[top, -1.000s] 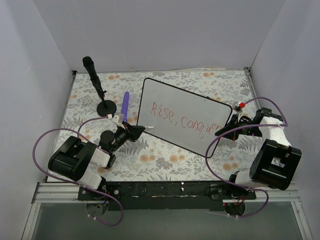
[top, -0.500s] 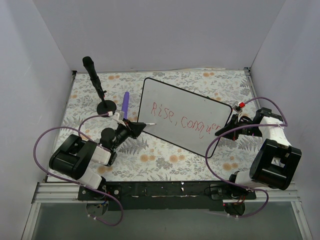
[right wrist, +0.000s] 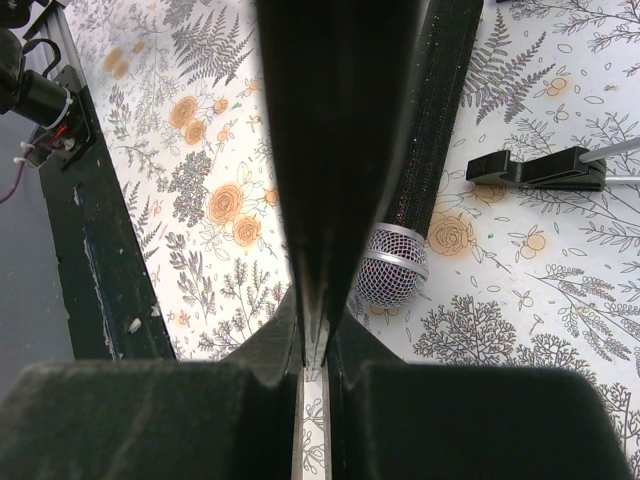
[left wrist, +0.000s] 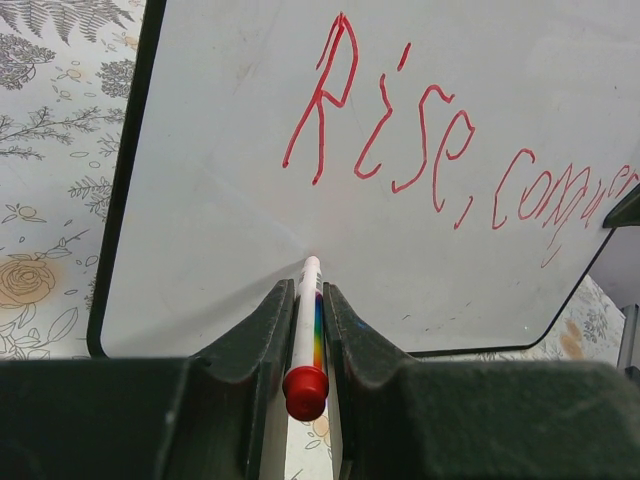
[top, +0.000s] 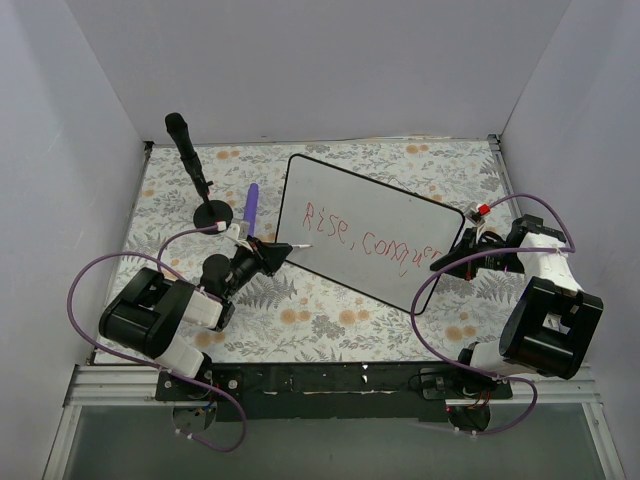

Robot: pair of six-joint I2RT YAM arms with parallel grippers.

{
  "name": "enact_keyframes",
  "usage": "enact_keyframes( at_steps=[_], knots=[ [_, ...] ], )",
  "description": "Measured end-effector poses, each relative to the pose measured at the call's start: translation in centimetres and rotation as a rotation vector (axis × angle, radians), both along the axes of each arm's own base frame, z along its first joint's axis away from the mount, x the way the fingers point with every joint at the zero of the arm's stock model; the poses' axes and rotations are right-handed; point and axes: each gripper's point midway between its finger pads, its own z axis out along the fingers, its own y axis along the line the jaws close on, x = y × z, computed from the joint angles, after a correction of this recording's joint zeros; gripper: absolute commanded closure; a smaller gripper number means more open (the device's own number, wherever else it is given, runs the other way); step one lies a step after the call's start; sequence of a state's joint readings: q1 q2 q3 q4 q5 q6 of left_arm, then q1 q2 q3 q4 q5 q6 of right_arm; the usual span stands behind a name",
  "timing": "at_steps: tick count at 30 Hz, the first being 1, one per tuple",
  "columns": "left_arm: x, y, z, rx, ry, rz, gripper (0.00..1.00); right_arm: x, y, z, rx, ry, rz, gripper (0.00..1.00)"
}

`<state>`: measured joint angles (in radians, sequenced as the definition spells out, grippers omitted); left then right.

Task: Write a sentence on the whiteboard
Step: Write with the whiteboard marker without the cap on the whiteboard.

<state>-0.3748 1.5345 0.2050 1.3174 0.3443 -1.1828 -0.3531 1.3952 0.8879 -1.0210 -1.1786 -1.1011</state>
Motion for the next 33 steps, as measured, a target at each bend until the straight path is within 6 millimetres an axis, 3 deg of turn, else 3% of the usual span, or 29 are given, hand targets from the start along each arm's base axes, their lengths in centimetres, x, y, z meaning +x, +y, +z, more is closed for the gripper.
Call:
enact_keyframes(
  at_steps=[18,33],
  knots=[
    [0.8,1.1,0.8,0.019,-0.046,0.052,1.00,0.0,0.0,0.0,0.001,0.002,-0.001,0.99],
    [0.7,1.4,-0.9,0.051,0.033,0.059,1.00,0.0,0.0,0.0,0.002,0.000,-0.002,0.99]
  ],
)
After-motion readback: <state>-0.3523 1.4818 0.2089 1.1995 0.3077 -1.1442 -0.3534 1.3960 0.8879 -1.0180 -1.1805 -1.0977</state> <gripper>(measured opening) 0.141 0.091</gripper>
